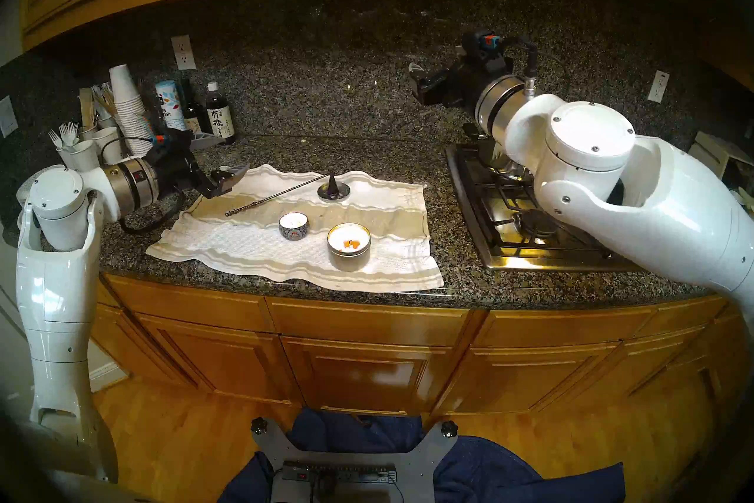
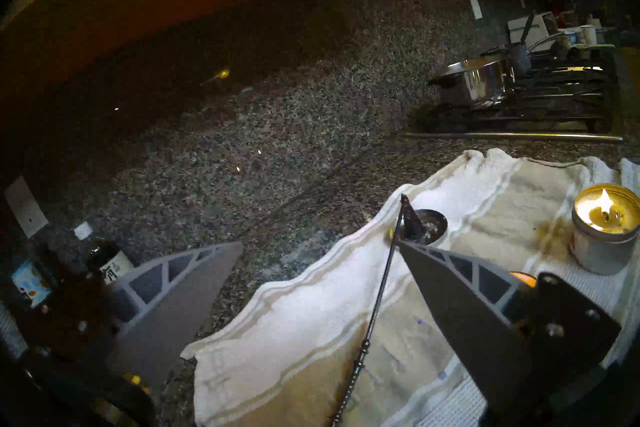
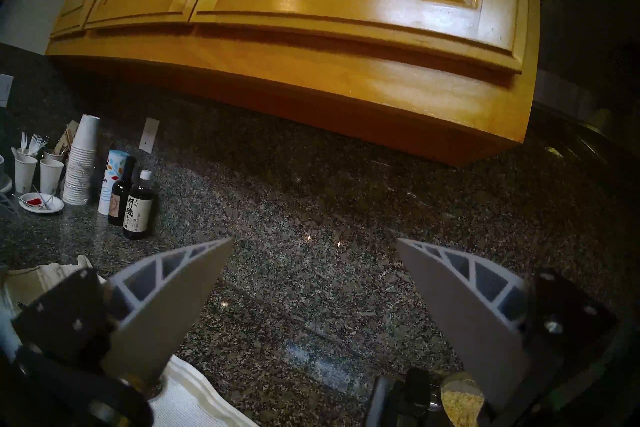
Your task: Put out candle flame
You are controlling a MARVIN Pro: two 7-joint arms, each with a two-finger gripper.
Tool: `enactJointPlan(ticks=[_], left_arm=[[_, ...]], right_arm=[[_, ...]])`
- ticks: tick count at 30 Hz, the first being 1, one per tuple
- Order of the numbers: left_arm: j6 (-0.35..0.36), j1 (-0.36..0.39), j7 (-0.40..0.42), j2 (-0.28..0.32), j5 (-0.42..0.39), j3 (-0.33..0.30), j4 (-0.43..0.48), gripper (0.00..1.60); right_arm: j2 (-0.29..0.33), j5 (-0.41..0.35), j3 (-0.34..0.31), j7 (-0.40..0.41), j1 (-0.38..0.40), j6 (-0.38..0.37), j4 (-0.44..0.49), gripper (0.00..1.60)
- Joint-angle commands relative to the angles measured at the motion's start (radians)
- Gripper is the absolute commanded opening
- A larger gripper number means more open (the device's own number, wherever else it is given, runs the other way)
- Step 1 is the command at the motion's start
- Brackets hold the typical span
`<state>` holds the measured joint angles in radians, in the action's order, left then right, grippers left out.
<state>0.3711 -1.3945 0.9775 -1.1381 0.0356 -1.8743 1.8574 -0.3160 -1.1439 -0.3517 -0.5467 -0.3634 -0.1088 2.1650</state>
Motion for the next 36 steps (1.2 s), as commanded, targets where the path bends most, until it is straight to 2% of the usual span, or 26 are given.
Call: enactJointPlan(ticks=[1, 15, 20, 22, 26, 36], left_arm=[[-0.05, 0.032, -0.016, -0.002, 0.009, 0.018, -0.043, 1.6], [-0.061, 0.068, 0.024, 0.039, 0.001, 0.066, -0.13, 1.6], [-0.074, 0.096, 0.039, 0.05, 0.002, 0.082, -0.189, 1.6], [-0.081, 0.111, 0.041, 0.053, 0.006, 0.09, -0.214, 1.51], [-0.09, 0.135, 0.049, 0.062, 0.01, 0.105, -0.248, 1.56], [-0.092, 0.166, 0.07, 0.067, 0.005, 0.127, -0.287, 1.46]], right_arm=[[0.008, 0.002, -0.021, -0.009, 0.013, 0.031, -0.002, 1.6], [-0.005, 0.002, -0.005, -0.009, 0.01, 0.052, -0.016, 1.6], [-0.007, 0.002, -0.001, -0.007, 0.012, 0.054, -0.019, 1.6], [-0.009, 0.002, 0.001, -0.008, 0.012, 0.054, -0.02, 1.6], [-0.013, 0.003, 0.005, -0.01, 0.011, 0.056, -0.02, 1.6], [-0.016, 0.003, 0.01, -0.018, 0.013, 0.058, -0.02, 1.6]])
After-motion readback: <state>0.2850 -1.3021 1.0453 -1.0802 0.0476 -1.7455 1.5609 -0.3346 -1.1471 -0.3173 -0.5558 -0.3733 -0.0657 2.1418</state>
